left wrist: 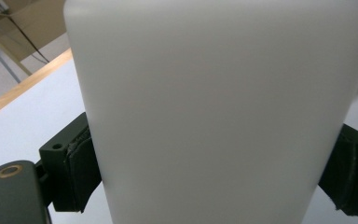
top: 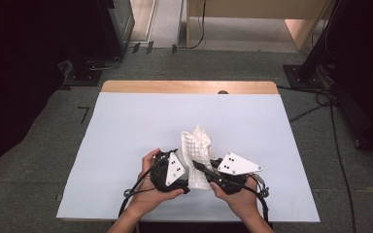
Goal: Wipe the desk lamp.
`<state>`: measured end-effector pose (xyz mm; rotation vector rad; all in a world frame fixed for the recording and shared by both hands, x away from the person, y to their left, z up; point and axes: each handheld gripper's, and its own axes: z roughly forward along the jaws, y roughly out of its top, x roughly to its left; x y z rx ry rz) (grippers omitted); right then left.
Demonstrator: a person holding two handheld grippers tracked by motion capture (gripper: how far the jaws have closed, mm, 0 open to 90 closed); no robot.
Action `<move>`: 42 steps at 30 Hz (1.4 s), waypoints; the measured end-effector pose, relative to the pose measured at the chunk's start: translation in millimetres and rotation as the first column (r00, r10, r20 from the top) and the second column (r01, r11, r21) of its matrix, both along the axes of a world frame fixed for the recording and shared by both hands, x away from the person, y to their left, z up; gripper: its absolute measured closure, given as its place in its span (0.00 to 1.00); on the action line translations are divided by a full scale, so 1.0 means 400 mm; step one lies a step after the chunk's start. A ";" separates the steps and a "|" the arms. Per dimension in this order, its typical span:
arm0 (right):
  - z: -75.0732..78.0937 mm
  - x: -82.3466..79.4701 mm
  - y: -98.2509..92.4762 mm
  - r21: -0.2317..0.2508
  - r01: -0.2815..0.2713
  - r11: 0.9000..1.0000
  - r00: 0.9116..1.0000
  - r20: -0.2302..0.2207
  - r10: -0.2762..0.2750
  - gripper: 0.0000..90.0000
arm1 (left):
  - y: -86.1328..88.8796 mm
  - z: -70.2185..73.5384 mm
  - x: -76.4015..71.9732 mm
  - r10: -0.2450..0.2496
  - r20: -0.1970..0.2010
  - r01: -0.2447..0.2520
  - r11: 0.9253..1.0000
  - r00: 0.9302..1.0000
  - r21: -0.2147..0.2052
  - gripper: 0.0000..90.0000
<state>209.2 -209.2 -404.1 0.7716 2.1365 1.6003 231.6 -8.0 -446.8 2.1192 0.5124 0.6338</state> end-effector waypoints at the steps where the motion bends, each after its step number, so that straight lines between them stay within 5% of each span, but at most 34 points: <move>1: -0.001 0.002 -0.001 0.012 0.000 1.000 1.000 -0.009 0.000 0.90 | -0.006 -0.003 -0.004 -0.007 -0.002 0.007 1.000 1.000 -0.005 0.10; 5: -0.024 0.035 -0.033 -0.006 0.089 0.996 0.995 -0.048 -0.089 0.90 | -0.014 -0.009 -0.007 -0.016 0.001 0.016 1.000 1.000 0.005 0.10; 8: -0.039 0.056 -0.075 0.013 0.166 0.986 0.983 -0.081 -0.164 0.90 | 0.009 -0.006 0.015 0.035 -0.002 -0.035 0.998 0.999 -0.060 0.09; 10: -0.042 0.067 -0.097 0.012 0.199 0.980 0.977 -0.083 -0.197 0.90 | 0.038 -0.004 0.040 0.098 0.007 -0.096 0.989 0.995 -0.114 0.09; 13: -0.054 0.086 -0.130 -0.023 0.264 0.964 0.961 -0.084 -0.265 0.89 | 0.089 -0.005 0.081 0.198 0.005 -0.193 0.962 0.980 -0.192 0.09; 16: -0.071 0.105 -0.159 -0.065 0.322 0.945 0.940 -0.096 -0.327 0.89 | 0.133 -0.016 0.117 0.291 0.017 -0.279 0.931 0.956 -0.236 0.09; 17: -0.075 0.110 -0.166 -0.073 0.334 0.940 0.935 -0.097 -0.340 0.89 | 0.150 -0.024 0.132 0.327 0.009 -0.313 0.914 0.945 -0.259 0.09; 21: -0.090 0.129 -0.185 -0.109 0.387 0.916 0.910 -0.113 -0.398 0.89 | 0.184 -0.049 0.168 0.430 -0.004 -0.415 0.870 0.903 -0.267 0.09; 22: -0.094 0.133 -0.187 -0.119 0.398 0.910 0.905 -0.108 -0.411 0.89 | 0.191 -0.056 0.174 0.451 -0.005 -0.436 0.860 0.892 -0.264 0.09; 25: -0.109 0.143 -0.192 -0.150 0.423 0.894 0.892 -0.106 -0.440 0.89 | 0.206 -0.077 0.190 0.470 -0.043 -0.465 0.847 0.881 -0.257 0.09; 30: -0.121 0.146 -0.200 -0.162 0.441 0.883 0.880 -0.114 -0.460 0.88 | 0.214 -0.086 0.190 0.472 -0.046 -0.468 0.847 0.880 -0.252 0.09; 32: -0.124 0.148 -0.202 -0.164 0.440 0.883 0.881 -0.110 -0.460 0.88 | 0.211 -0.089 0.185 0.463 -0.043 -0.458 0.852 0.885 -0.254 0.09; 36: -0.134 0.149 -0.196 -0.176 0.426 0.888 0.885 -0.126 -0.449 0.88 | 0.208 -0.093 0.174 0.426 -0.057 -0.427 0.874 0.903 -0.233 0.09; 42: -0.152 0.158 -0.178 -0.216 0.385 0.897 0.893 -0.159 -0.422 0.87 | 0.223 -0.100 0.158 0.422 -0.071 -0.426 0.876 0.904 -0.224 0.08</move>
